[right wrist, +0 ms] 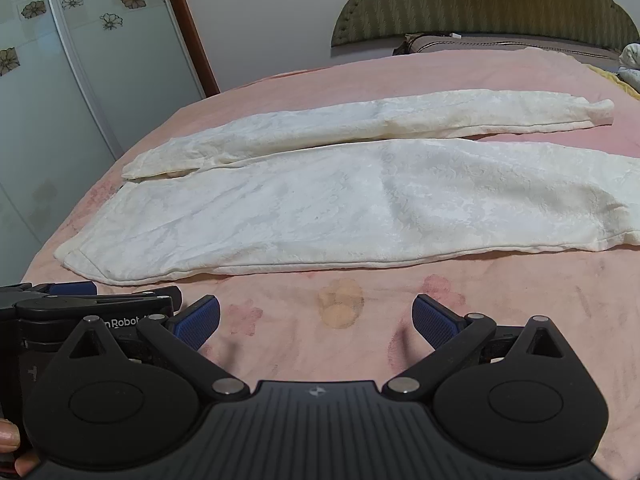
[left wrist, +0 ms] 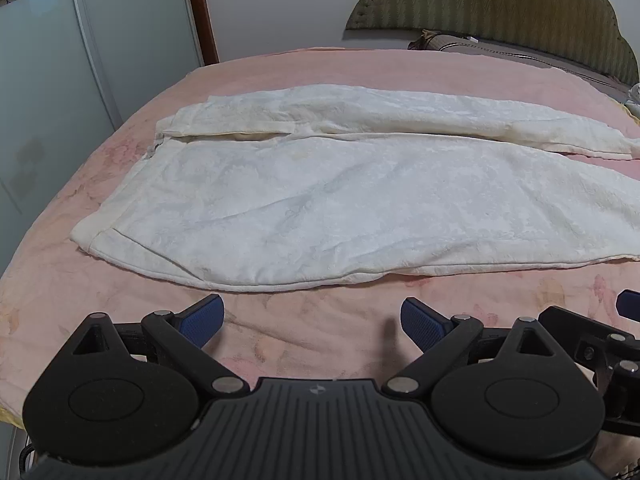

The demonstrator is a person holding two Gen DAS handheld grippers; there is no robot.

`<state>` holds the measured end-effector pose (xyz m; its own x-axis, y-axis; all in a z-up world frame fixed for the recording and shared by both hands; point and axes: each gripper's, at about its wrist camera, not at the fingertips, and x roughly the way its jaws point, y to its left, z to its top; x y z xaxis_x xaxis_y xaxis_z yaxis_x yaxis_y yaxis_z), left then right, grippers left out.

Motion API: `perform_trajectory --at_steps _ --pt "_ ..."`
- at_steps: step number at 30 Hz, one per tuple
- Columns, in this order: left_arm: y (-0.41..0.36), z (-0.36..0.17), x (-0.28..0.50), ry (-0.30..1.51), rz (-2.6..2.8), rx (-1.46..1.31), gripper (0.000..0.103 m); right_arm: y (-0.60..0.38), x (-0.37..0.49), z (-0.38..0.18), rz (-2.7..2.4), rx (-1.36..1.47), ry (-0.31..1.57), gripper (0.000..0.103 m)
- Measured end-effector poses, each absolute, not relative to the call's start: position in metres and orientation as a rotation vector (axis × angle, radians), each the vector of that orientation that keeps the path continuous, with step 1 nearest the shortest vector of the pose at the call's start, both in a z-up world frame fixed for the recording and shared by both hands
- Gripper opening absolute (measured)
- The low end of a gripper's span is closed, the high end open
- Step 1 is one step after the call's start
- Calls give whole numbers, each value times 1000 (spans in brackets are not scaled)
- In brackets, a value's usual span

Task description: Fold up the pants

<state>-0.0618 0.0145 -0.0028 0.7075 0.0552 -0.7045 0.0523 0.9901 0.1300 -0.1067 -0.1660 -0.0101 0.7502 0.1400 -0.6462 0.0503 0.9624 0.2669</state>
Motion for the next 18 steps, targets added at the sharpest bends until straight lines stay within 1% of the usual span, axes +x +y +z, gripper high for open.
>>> perform_trajectory --at_steps 18 --pt "14 -3 -62 787 1 145 97 -163 -106 -11 62 283 731 103"
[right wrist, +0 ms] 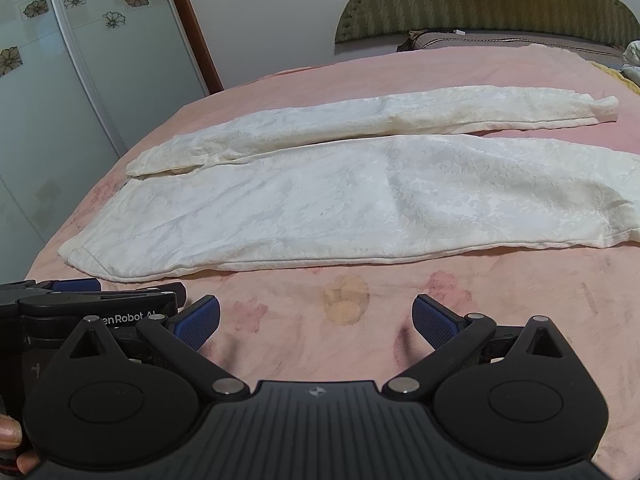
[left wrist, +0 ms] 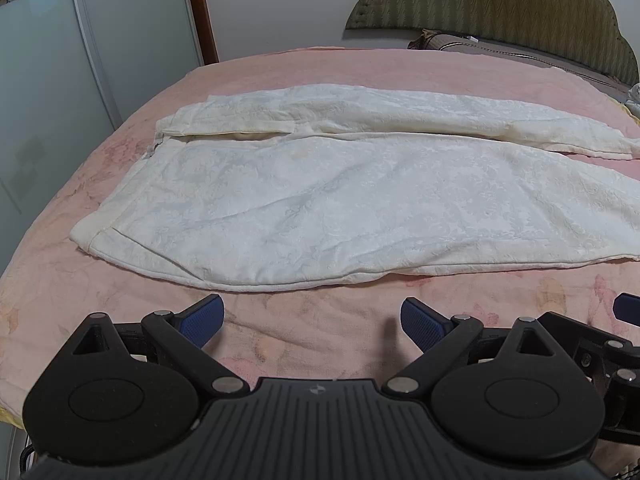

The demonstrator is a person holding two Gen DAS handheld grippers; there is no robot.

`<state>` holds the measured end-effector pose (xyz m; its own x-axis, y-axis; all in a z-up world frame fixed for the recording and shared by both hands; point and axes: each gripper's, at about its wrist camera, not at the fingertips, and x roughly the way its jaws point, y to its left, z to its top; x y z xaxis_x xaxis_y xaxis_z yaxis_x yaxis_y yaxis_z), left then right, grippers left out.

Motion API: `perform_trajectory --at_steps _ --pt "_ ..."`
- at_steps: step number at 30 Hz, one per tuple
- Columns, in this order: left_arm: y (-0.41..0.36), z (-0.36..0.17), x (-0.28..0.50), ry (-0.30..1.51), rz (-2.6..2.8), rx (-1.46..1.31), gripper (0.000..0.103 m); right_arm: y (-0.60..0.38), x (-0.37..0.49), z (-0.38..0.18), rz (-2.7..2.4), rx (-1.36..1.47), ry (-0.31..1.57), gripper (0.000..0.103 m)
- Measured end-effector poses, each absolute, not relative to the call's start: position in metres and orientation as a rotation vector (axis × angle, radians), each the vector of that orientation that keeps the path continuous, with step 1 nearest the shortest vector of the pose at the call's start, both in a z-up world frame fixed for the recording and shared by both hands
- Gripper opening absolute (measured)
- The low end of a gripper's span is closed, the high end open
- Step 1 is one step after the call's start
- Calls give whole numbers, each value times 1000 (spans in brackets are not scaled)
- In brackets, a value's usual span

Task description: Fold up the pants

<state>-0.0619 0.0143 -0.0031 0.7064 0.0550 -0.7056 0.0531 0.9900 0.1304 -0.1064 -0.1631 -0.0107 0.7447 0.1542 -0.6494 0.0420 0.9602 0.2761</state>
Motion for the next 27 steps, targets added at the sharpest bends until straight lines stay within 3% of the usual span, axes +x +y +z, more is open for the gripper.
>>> perform_trajectory --at_steps 21,27 --pt "12 -4 -54 776 3 159 97 -165 -102 -10 81 264 720 103" --pt "9 1 -41 724 16 194 97 -167 -87 7 137 173 614 103"
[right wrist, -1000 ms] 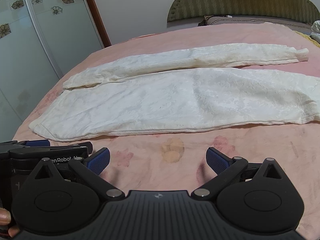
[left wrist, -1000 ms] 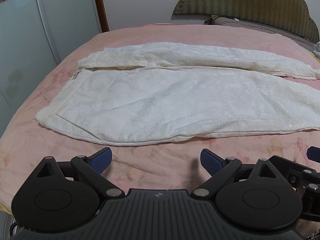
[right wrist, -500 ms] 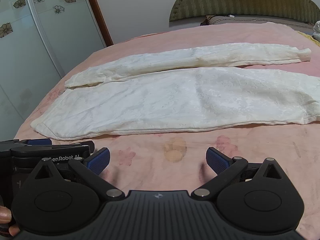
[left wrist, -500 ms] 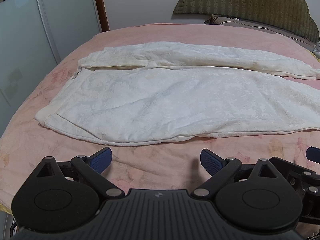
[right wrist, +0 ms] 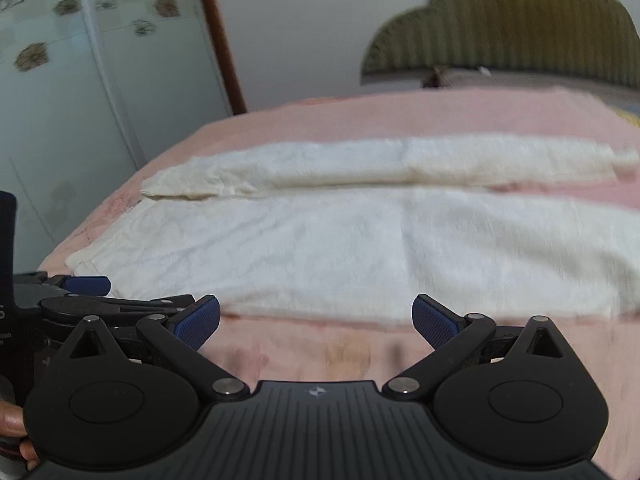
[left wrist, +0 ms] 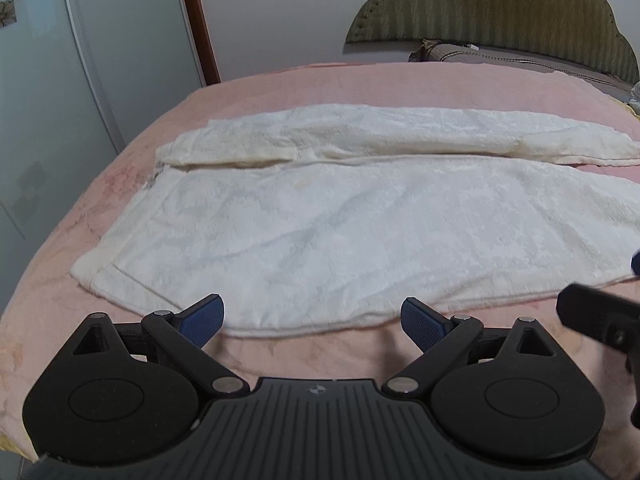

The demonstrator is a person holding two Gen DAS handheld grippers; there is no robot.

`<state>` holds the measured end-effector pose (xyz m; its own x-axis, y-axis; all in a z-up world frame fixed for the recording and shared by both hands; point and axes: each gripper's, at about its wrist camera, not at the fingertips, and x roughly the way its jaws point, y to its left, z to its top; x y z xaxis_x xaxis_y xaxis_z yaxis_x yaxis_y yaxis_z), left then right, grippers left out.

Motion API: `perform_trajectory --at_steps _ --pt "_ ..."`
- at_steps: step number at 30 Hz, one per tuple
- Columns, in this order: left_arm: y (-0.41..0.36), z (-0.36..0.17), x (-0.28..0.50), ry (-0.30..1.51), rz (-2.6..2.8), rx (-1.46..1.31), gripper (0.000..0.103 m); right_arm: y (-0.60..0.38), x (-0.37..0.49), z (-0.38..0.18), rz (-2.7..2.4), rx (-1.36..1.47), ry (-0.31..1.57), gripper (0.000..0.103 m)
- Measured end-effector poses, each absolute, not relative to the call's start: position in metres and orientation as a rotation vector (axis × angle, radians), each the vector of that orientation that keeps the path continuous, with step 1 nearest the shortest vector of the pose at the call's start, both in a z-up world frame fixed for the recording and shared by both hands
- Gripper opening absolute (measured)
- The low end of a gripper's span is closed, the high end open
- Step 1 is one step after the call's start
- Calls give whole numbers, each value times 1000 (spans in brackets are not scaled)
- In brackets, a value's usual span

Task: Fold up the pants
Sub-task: 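Reach both grippers to the pants hem and close on the leg ends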

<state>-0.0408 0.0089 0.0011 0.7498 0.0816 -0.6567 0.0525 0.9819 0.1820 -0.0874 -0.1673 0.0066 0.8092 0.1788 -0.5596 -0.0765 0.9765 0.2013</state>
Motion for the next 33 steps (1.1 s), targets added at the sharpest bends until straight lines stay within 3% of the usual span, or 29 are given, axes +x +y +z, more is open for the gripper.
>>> perform_trajectory --at_steps 9,13,21,28,30,33 --pt "23 14 5 611 102 213 97 -153 -10 33 173 -229 401 103" --pt "30 10 31 619 89 208 97 -163 82 17 283 -245 566 103" --pt "49 6 79 656 124 212 97 -169 234 0 473 -173 563 102" --pt "64 12 123 661 168 228 97 -139 342 -28 592 -129 734 102" --pt "66 12 135 669 171 232 97 -131 360 -38 636 -110 787 93" --pt "69 14 149 682 162 226 97 -125 368 -43 712 -107 787 61"
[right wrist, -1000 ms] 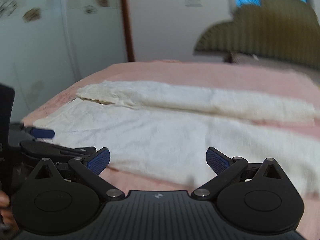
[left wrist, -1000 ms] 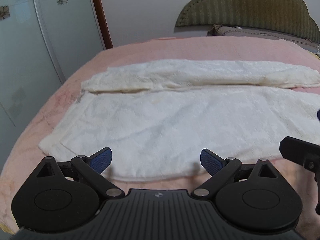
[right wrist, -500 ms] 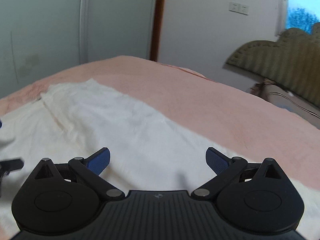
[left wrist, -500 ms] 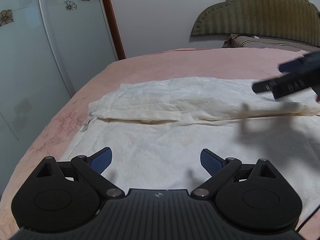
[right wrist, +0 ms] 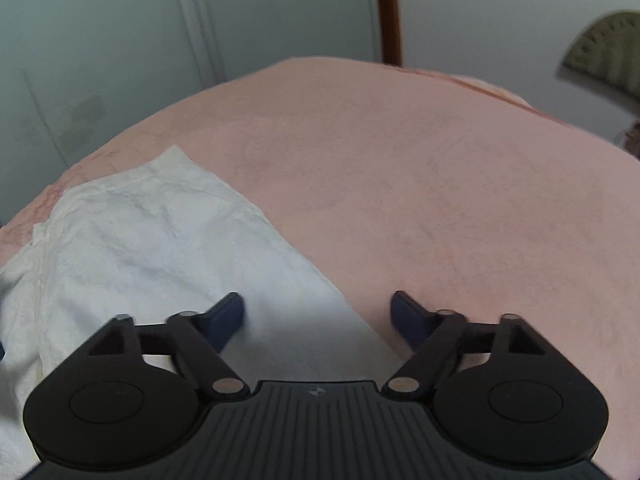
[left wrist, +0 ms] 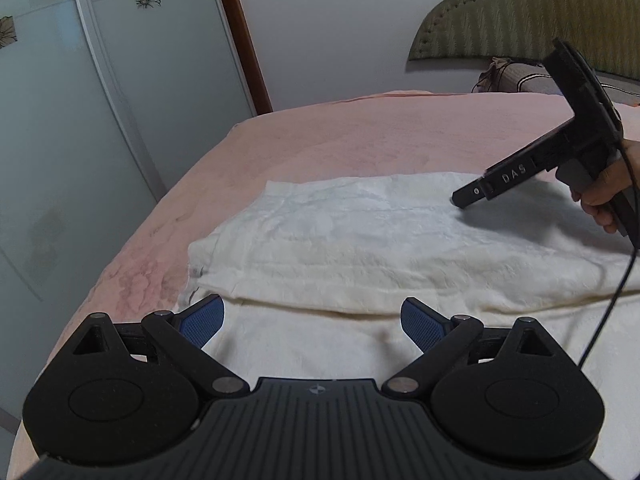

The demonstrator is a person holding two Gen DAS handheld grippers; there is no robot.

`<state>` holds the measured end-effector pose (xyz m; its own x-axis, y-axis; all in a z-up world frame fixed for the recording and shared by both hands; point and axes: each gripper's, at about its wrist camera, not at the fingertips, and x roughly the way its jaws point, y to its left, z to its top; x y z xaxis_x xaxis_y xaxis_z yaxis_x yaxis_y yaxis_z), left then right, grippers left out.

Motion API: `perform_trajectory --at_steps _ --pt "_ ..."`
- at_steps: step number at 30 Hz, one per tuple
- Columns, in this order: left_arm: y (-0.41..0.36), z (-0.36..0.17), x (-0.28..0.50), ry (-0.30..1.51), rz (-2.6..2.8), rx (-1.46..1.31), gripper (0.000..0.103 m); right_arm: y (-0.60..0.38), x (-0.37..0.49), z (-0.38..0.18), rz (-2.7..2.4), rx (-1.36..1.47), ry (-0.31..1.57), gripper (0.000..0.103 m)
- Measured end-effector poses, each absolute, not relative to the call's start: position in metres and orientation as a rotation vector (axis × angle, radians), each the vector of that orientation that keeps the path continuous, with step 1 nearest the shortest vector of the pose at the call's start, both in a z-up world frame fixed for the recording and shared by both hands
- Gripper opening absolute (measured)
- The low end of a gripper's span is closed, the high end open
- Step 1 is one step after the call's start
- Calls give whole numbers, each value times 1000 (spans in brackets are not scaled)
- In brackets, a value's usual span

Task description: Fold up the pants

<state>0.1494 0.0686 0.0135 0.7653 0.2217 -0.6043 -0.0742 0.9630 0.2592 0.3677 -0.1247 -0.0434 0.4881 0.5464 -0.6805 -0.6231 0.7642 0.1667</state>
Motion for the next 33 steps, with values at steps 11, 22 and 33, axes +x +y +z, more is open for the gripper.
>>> perform_trajectory --at_steps 11,22,33 --pt "116 30 246 799 65 -165 96 -74 250 -18 613 -657 387 17" --pt "158 -4 364 1162 -151 -680 97 -39 157 -65 571 -1115 116 17" --pt "145 -9 363 1125 -55 -541 7 -49 152 -74 546 -1053 102 17"
